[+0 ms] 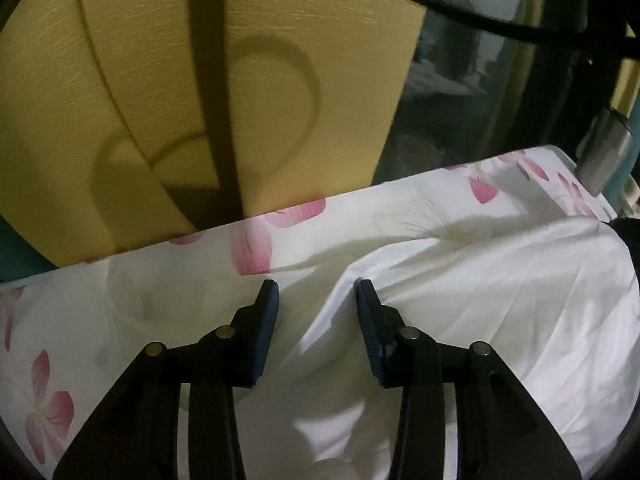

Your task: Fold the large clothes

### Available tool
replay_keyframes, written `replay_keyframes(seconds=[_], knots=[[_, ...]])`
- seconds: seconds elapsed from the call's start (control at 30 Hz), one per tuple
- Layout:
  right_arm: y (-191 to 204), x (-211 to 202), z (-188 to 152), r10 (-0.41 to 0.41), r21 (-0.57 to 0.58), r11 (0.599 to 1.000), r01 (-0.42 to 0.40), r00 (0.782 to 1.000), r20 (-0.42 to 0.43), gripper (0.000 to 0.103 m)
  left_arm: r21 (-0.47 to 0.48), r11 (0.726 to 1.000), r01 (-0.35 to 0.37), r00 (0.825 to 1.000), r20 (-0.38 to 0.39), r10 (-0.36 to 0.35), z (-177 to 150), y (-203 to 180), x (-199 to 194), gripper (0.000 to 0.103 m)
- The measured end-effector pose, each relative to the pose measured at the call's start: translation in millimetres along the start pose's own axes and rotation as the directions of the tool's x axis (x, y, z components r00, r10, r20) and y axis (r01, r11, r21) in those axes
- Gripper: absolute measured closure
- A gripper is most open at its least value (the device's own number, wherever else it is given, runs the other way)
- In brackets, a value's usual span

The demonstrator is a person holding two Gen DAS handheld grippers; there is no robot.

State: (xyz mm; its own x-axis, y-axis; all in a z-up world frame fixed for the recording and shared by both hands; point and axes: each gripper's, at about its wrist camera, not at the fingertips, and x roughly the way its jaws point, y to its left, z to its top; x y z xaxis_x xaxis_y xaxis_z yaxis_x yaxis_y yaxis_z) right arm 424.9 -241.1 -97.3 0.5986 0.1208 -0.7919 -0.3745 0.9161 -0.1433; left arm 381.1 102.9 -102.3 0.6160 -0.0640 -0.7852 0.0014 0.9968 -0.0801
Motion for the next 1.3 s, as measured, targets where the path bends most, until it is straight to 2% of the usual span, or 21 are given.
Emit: replay_keyframes(seconds=[0.1, 0.13, 0.2, 0.23, 0.27, 0.37, 0.47, 0.53, 0.63, 0.73, 0.77, 0.9, 1.1, 1.17, 1.3], knots=[[-2.7, -16.0, 1.3, -0.053, 0.009, 0.999, 0.053, 0.998, 0.041, 0.093, -0.016, 1.000, -0.010, 1.000, 0.006, 0.010, -0.3, 1.8, -2.6, 0.056], [-2.7, -25.4, 1.5, -0.070, 0.020, 0.997, 0.069, 0.996, 0.063, 0.088, -0.018, 1.000, -0.016, 1.000, 0.009, 0.016, -1.4, 1.8, -4.7, 0.056], [-1.1, -41.1, 0.2, -0.072, 0.040, 0.997, 0.068, 0.993, 0.098, 0.064, -0.015, 1.000, -0.027, 1.000, 0.016, 0.027, -4.5, 0.7, -9.8, 0.056], [1.7, -49.6, -1.2, -0.071, 0.047, 0.997, 0.066, 0.991, 0.117, 0.043, -0.011, 0.999, -0.034, 0.999, 0.021, 0.034, -6.2, -1.5, -13.8, 0.056], [6.2, -59.7, -3.7, -0.067, 0.048, 0.997, 0.061, 0.988, 0.141, 0.033, -0.008, 0.999, -0.038, 0.999, 0.023, 0.038, -7.1, -4.6, -17.6, 0.056], [25.6, -90.0, -8.5, -0.057, 0.025, 0.998, 0.053, 0.976, 0.209, 0.033, -0.005, 0.999, -0.040, 0.998, 0.047, 0.040, -6.8, -10.8, -29.5, 0.056], [50.7, -96.5, -5.3, -0.057, -0.010, 0.998, 0.061, 0.970, 0.237, 0.033, 0.001, 1.000, -0.020, 0.998, 0.057, 0.020, -11.1, -15.1, -40.4, 0.056], [66.0, -86.8, -5.9, -0.056, -0.057, 0.996, 0.069, 0.975, 0.217, 0.033, 0.009, 1.000, -0.030, 0.999, 0.038, 0.030, -15.6, -20.0, -38.3, 0.056], [72.1, -58.4, -7.9, -0.047, -0.061, 0.997, 0.057, 0.987, 0.155, 0.033, 0.012, 0.999, -0.040, 0.999, -0.017, 0.040, -23.2, -22.1, -22.6, 0.054], [75.8, -28.5, -14.5, -0.030, -0.045, 0.998, 0.033, 0.998, 0.054, 0.033, -0.005, 0.998, -0.057, 0.998, -0.004, 0.057, -22.5, -16.9, -21.3, 0.051], [76.9, -21.3, -16.6, -0.024, -0.048, 0.998, 0.026, 0.999, 0.045, 0.033, -0.024, 0.998, -0.050, 0.999, -0.007, 0.050, -23.0, -12.7, -20.7, 0.050], [76.1, -21.1, -17.7, -0.035, -0.059, 0.997, 0.039, 0.996, 0.077, 0.032, -0.078, 0.992, -0.103, 0.995, -0.007, 0.103, -24.2, -5.4, -22.0, 0.050], [79.5, -33.8, -20.7, -0.048, -0.014, 0.999, 0.049, 0.996, 0.078, 0.032, -0.054, 0.991, -0.124, 0.992, -0.001, 0.124, -25.9, -13.2, -23.7, 0.050], [79.3, -40.9, -23.1, -0.041, 0.007, 0.999, 0.040, 0.996, 0.081, 0.032, -0.031, 0.990, -0.134, 0.991, 0.023, 0.135, -28.3, -18.5, -30.6, 0.050], [81.2, -55.2, -30.2, -0.041, 0.023, 0.999, 0.039, 0.995, 0.090, 0.032, -0.001, 0.995, -0.103, 0.993, 0.063, 0.103, -32.8, -30.0, -49.2, 0.050]])
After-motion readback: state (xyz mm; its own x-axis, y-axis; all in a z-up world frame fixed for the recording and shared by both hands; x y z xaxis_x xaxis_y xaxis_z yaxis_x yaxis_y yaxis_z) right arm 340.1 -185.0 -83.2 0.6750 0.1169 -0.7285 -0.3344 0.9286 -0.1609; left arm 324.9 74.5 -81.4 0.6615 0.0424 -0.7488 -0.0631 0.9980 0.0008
